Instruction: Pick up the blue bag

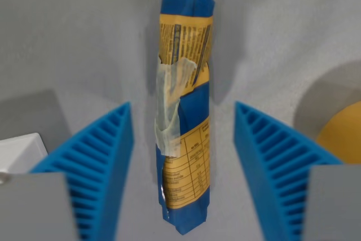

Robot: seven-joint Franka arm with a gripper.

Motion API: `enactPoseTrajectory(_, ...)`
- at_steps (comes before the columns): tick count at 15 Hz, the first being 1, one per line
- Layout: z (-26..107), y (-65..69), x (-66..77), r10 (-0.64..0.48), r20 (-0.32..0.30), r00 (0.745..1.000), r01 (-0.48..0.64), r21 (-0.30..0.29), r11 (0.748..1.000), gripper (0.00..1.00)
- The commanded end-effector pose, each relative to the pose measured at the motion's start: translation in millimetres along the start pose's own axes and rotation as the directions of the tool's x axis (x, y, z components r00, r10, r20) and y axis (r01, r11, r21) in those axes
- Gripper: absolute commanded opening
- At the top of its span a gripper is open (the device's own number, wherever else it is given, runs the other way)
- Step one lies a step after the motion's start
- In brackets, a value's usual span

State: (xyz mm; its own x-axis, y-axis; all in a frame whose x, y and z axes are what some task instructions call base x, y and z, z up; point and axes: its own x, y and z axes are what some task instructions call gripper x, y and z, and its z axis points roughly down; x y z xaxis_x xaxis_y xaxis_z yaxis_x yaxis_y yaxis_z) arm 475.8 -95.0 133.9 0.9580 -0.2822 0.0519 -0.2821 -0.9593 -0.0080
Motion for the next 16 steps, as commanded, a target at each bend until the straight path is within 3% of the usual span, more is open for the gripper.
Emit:
enactPoseTrajectory(1, -1.7, -1.3, -0.9, -0.003, -0.056, 0.998, 0.006, 0.065, 0.998, 0.00)
enactPoseTrajectory(10, -1.7, -1.3, -0.9, -0.003, -0.056, 0.998, 0.006, 0.065, 0.998, 0.00)
enactPoseTrajectory(16, -31.6, 0.7, -2.9, -0.005, -0.022, 1.000, 0.006, 0.061, 0.998, 0.00)
